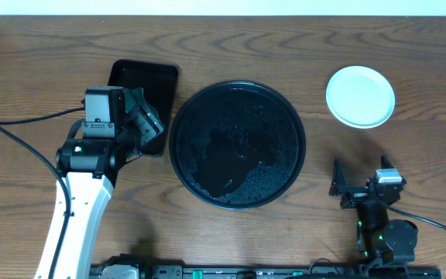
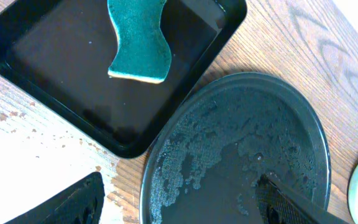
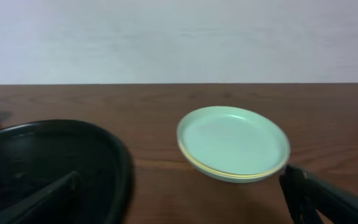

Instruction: Clean dirty plates on tray and stack at the side

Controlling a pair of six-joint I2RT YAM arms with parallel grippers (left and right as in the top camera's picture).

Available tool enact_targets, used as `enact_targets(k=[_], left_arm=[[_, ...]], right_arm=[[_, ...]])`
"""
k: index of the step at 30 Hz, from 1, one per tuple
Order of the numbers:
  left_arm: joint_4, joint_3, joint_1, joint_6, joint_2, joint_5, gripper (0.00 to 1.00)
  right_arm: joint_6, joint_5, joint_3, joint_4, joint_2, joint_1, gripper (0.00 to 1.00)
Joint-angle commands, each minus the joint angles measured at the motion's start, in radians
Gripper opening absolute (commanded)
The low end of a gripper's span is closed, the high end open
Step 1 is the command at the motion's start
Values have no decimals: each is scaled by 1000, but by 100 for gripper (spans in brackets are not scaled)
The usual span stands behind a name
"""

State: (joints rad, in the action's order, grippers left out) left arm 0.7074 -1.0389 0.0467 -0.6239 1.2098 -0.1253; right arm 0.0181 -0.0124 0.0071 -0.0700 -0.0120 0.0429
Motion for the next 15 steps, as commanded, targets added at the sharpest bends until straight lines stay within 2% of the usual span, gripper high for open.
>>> enact_targets(k=[1, 15], left_arm=[[3, 1, -2, 10, 0, 2, 79], [3, 1, -2, 10, 0, 2, 79]], right_arm=[[-42, 34, -2, -6, 7, -37, 99], [-42, 2, -2, -5, 7, -62, 99]])
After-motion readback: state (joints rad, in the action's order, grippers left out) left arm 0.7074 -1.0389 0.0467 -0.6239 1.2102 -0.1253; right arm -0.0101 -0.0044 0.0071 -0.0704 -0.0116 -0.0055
